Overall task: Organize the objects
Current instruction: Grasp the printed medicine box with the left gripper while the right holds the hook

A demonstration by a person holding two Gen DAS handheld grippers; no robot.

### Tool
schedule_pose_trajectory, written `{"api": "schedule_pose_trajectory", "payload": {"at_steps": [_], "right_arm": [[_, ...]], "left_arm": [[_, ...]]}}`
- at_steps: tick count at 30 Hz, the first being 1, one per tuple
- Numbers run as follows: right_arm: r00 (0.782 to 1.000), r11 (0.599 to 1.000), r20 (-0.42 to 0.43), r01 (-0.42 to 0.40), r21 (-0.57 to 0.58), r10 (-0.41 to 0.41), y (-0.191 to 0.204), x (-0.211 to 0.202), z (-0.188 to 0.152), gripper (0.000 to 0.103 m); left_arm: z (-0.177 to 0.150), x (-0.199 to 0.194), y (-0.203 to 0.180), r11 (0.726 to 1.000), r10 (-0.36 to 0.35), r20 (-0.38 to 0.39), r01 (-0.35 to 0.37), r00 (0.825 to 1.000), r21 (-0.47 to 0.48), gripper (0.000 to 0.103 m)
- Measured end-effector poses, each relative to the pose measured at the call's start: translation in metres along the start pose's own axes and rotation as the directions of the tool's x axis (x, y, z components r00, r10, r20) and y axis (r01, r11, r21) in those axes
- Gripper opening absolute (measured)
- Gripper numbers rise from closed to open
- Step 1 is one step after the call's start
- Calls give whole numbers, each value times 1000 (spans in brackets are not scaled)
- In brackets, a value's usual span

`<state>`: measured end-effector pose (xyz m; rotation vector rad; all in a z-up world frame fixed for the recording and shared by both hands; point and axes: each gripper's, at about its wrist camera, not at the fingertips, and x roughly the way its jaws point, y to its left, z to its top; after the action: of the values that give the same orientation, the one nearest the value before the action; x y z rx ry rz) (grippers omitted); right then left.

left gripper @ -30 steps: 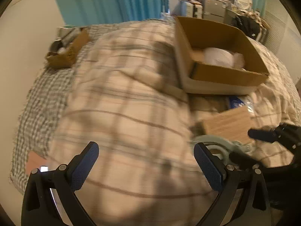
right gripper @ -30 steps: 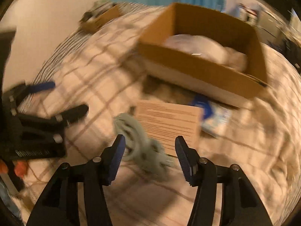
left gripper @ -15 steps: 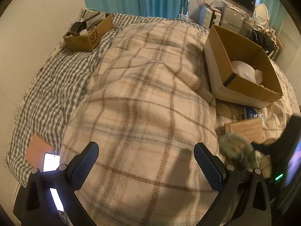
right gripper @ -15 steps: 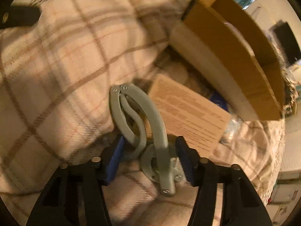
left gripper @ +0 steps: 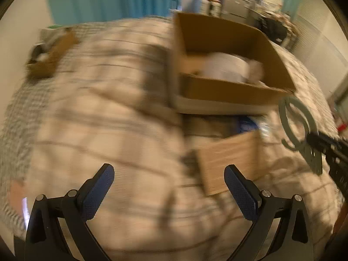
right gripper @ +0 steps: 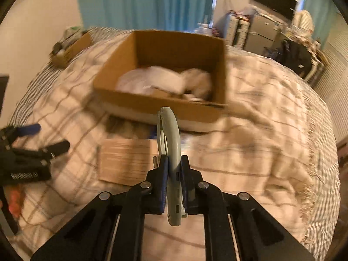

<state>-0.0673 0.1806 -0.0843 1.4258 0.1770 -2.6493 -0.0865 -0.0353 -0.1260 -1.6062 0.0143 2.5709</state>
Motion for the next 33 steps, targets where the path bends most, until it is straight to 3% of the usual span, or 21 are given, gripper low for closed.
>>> {"api": "schedule_pose_trajectory", "payload": {"at_steps": [6, 8, 11, 14, 16, 19, 20, 24, 26, 33], "right_arm": [[1000, 998, -5, -9, 66, 9, -39, 7, -13, 10], [999, 996, -12, -34, 82, 35, -44, 14, -16, 10], [998, 994, -17, -55, 99, 57, -49, 21, -20, 10], [997, 991, -15, -71, 116, 73, -52, 24, -22, 9], [997, 989, -13, -76, 124, 79, -56, 24, -23, 9], [997, 989, -6, -73, 131, 74, -59, 19, -24, 9], [998, 989, -4, -63, 132, 64, -59, 17, -24, 9], [999, 991, 12, -47, 127, 46, -54, 1, -23, 9], [999, 992, 22, -41, 120, 39, -50, -8, -22, 9], [996, 995, 86, -29, 99, 21, -28, -54, -17, 8]], "left_arm": [[7, 58, -41, 996, -51, -100, 58, 994, 69, 103], [7, 76, -48, 987, -119, -143, 132, 983, 86, 103], [11, 89, -56, 959, -263, -164, 276, 951, 63, 103], [14, 104, -66, 939, -323, -200, 340, 925, 55, 103], [13, 99, -72, 942, -306, -188, 325, 933, 84, 103], [7, 79, -77, 949, -255, -167, 280, 952, 148, 89], [6, 72, -75, 950, -253, -159, 276, 954, 148, 78], [3, 31, -65, 940, -306, -119, 319, 945, 119, 40], [1, 8, -63, 933, -330, -88, 339, 940, 120, 29], [3, -64, -70, 945, -255, 48, 239, 966, 224, 28]]}}
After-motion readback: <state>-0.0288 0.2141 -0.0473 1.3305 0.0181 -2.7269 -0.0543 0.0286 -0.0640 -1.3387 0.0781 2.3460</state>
